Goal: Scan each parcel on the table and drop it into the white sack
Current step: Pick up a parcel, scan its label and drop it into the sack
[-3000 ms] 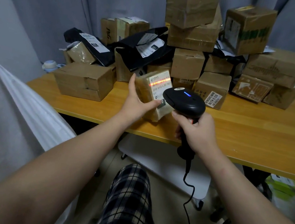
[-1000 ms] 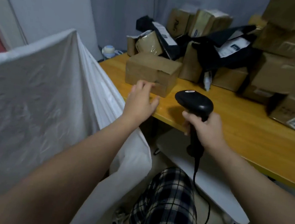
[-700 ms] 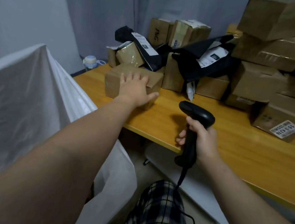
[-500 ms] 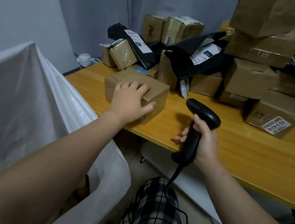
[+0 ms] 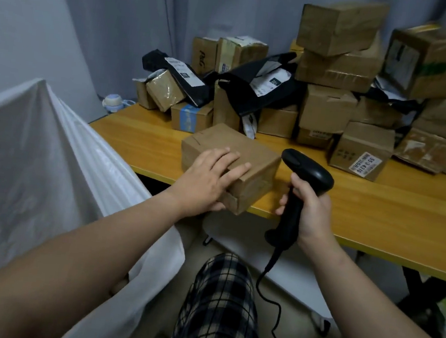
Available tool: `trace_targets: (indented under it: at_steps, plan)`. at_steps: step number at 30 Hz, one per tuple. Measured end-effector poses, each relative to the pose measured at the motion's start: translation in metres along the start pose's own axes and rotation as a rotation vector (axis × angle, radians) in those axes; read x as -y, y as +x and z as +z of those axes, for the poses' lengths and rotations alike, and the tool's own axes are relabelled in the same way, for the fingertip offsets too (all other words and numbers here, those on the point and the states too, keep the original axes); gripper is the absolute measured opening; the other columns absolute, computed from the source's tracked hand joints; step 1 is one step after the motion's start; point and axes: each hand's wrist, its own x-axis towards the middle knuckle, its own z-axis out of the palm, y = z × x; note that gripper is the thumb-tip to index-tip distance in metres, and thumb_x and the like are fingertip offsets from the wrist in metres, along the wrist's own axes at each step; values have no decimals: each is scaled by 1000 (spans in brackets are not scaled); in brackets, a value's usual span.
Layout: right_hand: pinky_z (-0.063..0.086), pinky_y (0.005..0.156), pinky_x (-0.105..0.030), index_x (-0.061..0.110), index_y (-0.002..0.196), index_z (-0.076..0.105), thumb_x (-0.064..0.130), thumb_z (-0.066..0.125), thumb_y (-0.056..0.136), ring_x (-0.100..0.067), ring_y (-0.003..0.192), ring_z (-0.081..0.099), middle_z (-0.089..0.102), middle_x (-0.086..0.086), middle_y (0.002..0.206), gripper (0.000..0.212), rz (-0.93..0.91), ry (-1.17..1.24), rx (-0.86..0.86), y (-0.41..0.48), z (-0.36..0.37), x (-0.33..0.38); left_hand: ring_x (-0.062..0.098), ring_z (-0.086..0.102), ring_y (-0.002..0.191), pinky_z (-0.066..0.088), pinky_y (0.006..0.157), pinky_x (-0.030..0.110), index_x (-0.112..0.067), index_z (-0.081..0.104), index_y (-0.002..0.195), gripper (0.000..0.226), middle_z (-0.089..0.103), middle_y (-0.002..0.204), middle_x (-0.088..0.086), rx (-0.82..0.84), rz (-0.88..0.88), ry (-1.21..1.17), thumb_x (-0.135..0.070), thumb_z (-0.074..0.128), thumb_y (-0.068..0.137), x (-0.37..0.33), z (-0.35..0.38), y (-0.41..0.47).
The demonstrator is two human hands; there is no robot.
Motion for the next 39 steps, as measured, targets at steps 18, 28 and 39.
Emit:
trace_targets:
  at_steps: [18,28,39]
  plan:
    - [51,54,-25,8,97,64,16,65,89,-16,58,59,61,-3,68,11,-151,-41,-53,-8,-48,35,16,52,118,50,99,42,-31,33,132,65,48,125,-3,-410,-673,-1449,-28,74,82,-25,-39,70]
    - [51,56,-46,-6,67,55,33,74,80,-40,57,59,56,-26,59,45,-405,-553,70,-15,-51,30,15,49,121,49,100,47,-38,43,130,59,49,127,-5,-313,-689,-1431,-31,75,81,-10,-29,71]
    - [54,52,-37,5,76,62,20,68,87,-16,49,62,61,-12,59,20,-387,-611,64,-27,-41,29,21,45,126,51,97,47,-42,41,134,64,44,134,-3,-253,-716,-1465,-36,75,80,-3,-32,71]
